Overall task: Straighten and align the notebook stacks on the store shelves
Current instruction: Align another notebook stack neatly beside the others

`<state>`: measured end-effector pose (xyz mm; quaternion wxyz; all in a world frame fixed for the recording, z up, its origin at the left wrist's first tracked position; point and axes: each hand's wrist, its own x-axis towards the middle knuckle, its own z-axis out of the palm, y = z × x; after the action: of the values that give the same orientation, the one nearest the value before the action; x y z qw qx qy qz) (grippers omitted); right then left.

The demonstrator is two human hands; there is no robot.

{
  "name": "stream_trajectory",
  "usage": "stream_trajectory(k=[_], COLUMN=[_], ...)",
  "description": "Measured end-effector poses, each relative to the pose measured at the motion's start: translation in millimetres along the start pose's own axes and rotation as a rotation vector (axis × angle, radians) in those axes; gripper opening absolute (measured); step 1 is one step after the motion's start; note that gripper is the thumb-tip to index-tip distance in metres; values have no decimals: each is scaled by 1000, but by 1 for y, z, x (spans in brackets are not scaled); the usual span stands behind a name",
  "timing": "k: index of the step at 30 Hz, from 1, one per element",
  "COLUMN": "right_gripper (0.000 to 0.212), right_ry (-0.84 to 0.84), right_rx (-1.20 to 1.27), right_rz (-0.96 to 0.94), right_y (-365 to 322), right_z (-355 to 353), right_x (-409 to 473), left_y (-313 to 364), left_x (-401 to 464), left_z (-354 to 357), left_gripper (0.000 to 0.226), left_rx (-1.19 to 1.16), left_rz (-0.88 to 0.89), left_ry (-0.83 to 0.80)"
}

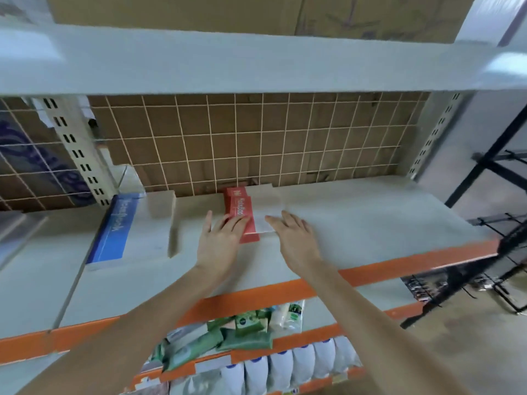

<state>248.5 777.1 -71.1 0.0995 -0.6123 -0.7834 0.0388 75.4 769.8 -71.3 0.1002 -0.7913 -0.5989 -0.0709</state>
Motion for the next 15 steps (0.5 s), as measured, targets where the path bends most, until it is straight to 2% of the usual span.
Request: stream_trajectory(k=[3, 7, 10, 13, 15], right_gripper=[64, 53, 56, 67, 68], right_ry=[-42, -202, -301, -363, -318], right_rx=[38, 164, 240, 330, 378], right_rz=[-57, -67, -84, -133, -141], right_y=[15, 33, 51, 64, 69], right_z=[8, 18, 20, 22, 24], right_x=[19, 33, 40, 41, 39], left_y=[1, -2, 0, 0, 4], left_x=[15, 17, 12, 5, -1], left_z=[14, 30, 35, 39, 39], left_gripper=[66, 54, 83, 72, 87], left_rx=[-25, 27, -60, -144, -188], left_rz=[-29, -3, -12, -87, -150], left_ry=[-40, -204, -252, -192, -164])
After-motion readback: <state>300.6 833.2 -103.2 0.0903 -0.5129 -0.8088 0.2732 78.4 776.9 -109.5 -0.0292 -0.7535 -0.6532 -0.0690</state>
